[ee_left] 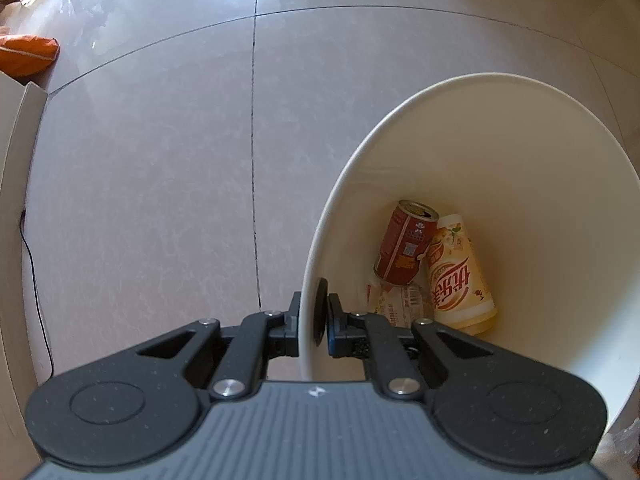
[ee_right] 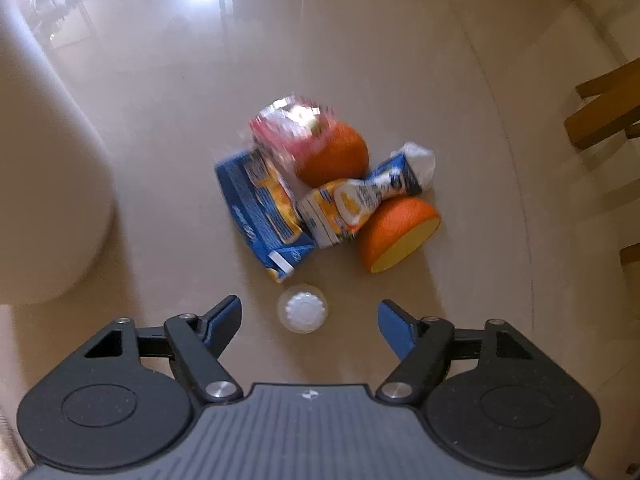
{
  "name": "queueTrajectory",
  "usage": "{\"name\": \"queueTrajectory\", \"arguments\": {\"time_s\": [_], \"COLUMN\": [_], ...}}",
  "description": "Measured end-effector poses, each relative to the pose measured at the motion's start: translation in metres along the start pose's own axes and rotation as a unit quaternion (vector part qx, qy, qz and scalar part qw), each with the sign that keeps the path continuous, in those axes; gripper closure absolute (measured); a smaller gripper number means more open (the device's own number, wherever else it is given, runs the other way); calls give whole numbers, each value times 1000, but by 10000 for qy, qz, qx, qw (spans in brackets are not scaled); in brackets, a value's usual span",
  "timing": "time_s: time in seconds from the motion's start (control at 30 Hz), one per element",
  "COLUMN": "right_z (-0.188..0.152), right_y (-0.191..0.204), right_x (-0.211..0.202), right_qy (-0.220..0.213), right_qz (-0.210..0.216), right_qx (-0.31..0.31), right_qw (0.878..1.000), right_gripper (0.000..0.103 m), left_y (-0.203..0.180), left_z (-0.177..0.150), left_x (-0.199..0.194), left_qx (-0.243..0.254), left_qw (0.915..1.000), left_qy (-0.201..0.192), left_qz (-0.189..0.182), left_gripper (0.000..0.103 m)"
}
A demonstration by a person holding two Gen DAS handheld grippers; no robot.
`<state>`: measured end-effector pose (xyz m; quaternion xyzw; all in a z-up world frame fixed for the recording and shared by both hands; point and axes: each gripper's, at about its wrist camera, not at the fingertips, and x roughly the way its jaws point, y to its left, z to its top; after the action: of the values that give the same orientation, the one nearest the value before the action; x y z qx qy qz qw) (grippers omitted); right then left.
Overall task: Organize objects
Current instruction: 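Move the right tool back toward the white cap on the floor, then grasp the white bottle cap with the right tool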
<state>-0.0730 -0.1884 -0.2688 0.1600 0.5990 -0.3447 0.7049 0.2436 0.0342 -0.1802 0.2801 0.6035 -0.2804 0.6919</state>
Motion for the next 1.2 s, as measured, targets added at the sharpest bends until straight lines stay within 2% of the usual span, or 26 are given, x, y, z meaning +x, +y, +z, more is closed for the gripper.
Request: {"name": "queueTrajectory", "arguments": {"time_s": [0.17, 0.4, 0.57, 0.63, 0.67, 0.87, 1.2], "right_z": [-6, -11, -12, -12, -12, -12, 1], "right_y": [-1, 0, 6, 7, 8, 9, -3], "right_x": [41, 67, 77, 81, 83, 76, 13], "right_qy": [115, 171, 160, 217, 249, 295, 366], "right_qz": [-38, 53, 56, 72, 82, 38, -13], "right_qx": [-59, -50, -219, -265, -269, -276, -319], "right_qw": [9999, 9998, 9996, 9994, 9993, 9992, 9988], "right_gripper": [27, 37, 50, 62, 63, 63, 63], "left_y": [-2, -3, -4, -4, -4, -4, -1], "left_z": [-1, 0, 0, 0, 0, 0, 1], "left_x": [-1, 0, 0, 0, 0, 1, 2], "left_qx": [37, 48, 62, 61, 62, -6, -149], "left_qw": [10000, 10000, 10000, 10000, 10000, 10000, 9998], "left_qy": [-16, 8, 18, 13, 9, 59, 100], "left_qz": [25, 32, 36, 46, 52, 53, 6], "left_gripper": [94, 94, 94, 94, 94, 94, 94]}}
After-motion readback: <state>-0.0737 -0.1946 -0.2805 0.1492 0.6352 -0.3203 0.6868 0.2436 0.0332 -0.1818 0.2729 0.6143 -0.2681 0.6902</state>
